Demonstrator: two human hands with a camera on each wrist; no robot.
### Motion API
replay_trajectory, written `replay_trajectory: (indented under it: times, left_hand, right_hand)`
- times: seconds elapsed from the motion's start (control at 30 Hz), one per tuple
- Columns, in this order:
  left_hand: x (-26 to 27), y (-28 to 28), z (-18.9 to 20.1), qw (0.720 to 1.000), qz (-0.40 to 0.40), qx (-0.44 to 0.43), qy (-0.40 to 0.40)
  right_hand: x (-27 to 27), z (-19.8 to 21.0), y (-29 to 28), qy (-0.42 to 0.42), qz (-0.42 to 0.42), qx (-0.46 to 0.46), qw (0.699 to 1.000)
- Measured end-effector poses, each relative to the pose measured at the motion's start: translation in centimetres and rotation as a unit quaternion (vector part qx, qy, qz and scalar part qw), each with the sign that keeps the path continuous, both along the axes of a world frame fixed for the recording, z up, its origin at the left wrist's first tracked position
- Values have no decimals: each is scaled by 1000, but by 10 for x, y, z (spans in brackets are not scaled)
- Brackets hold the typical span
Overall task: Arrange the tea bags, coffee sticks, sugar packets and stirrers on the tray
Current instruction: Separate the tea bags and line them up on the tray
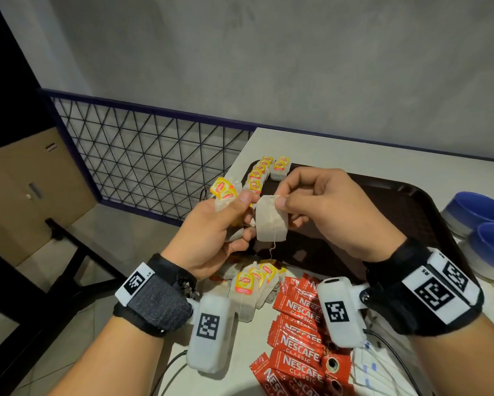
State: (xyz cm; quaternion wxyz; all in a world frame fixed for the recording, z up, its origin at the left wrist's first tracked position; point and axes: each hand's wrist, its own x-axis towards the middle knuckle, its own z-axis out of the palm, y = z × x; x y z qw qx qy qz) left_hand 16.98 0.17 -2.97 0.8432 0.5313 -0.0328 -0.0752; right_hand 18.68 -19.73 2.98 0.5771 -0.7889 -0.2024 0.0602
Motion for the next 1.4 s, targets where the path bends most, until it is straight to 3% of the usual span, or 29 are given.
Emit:
replay_trajectory:
  times: [0.2, 0.43, 0.67, 1.03, 1.23, 1.4]
  left_hand:
    - [0, -1, -3, 999, -39, 11, -7]
    - [1, 0, -4, 998, 20, -9, -55]
    - [2, 3, -2, 994, 50, -54, -79]
    - [-1, 4, 0, 996, 16, -34, -85]
    - [-1, 3, -3, 997, 25, -4, -78]
    - [-2, 3, -5, 998, -20, 26, -62]
  right_hand:
    - [0, -2, 1, 0, -7, -29, 1000]
    - [1, -4, 3, 4, -15, -20, 1000]
    - [-5, -8, 5, 21, 92, -162, 982]
    - [-4, -11, 8, 2, 75, -201, 977]
    - [1, -11, 2, 4, 39, -193, 980]
    - [7, -9, -6, 47, 26, -118, 991]
